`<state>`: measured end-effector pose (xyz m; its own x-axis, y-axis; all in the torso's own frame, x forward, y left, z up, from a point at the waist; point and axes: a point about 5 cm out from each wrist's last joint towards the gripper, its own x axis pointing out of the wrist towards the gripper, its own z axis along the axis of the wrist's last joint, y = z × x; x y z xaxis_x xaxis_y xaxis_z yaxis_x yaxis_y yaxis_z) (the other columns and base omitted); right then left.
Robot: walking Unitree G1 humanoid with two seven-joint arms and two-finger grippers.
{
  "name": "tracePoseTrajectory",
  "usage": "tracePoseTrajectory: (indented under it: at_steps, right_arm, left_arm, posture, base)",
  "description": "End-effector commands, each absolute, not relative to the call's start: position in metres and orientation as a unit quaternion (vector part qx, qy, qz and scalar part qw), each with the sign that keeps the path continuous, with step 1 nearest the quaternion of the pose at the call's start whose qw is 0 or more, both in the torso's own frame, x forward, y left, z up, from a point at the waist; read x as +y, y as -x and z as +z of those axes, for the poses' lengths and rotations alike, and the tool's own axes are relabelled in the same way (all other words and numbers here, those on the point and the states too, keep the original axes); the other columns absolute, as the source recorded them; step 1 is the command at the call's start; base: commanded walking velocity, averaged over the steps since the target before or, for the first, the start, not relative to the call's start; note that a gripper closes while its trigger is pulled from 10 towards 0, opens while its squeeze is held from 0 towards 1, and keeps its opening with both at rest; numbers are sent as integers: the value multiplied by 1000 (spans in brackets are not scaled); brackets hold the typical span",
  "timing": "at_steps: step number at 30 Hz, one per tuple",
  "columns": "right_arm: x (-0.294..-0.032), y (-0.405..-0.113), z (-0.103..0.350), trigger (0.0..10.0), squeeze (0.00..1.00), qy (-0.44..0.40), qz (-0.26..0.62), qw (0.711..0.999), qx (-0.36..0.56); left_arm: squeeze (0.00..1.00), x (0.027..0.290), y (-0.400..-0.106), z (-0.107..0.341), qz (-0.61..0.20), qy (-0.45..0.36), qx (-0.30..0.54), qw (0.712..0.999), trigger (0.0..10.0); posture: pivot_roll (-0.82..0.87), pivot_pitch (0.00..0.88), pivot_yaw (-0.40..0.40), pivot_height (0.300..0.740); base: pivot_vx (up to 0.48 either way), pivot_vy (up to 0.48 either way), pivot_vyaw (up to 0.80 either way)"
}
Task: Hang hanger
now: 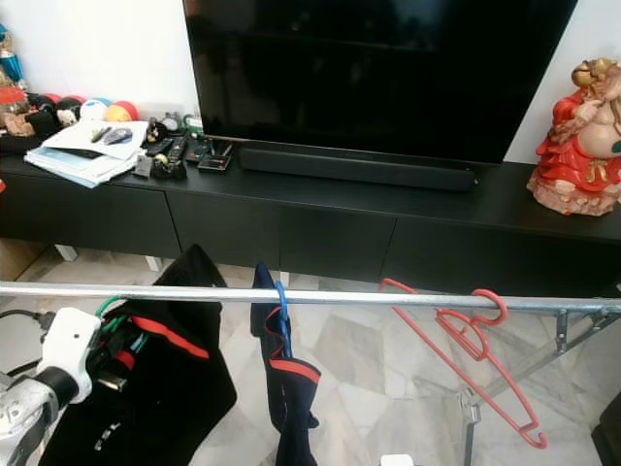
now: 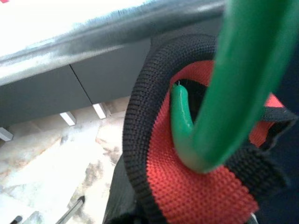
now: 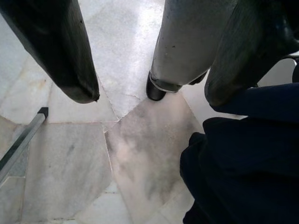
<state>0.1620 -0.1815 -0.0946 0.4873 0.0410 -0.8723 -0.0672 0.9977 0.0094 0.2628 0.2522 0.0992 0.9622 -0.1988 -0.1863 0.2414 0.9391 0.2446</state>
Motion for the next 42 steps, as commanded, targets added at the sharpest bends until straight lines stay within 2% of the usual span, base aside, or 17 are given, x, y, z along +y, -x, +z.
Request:
tracePoseTrajectory:
  at_steps: [1,12,28,29,30,42]
  right_arm:
    - [-182,-163,-94,10000,0,13,29,863,504]
    - [-182,-163,-94,10000,0,16,33,862,506]
    - [-183,-163,-94,10000,0,19,31,862,506]
    - [-183,-163,-94,10000,0,19,31,862,506]
    - [-182,-163,-94,10000,0,19,31,862,506]
    - [-182,-163,-94,10000,0,18,28,863,505]
  left_arm:
    - [0,253,-270,103,-106,-140,77,981,10000]
    - [0,255,-288,109,-63,-137,82,985,10000]
    - [0,257,-280,93,-15,-119,136,983,10000]
    - [788,255,-279,93,-13,-112,132,985,10000]
    - [1000,253,-278,94,-9,-96,124,988,10000]
    - [1000,239,-261,106,-34,-51,67,996,10000]
  posture:
    - [60,44,-47,721]
    - [56,57,-54,721]
    - [56,63,-54,721]
    - [57,63,-54,721]
    - [56,63,-53,721]
    - [58,62,-44,721]
  base:
    - [0,0,0]
    - [0,0,0]
    - [0,0,0]
    - [0,0,0]
    - [0,0,0]
    - [0,0,0]
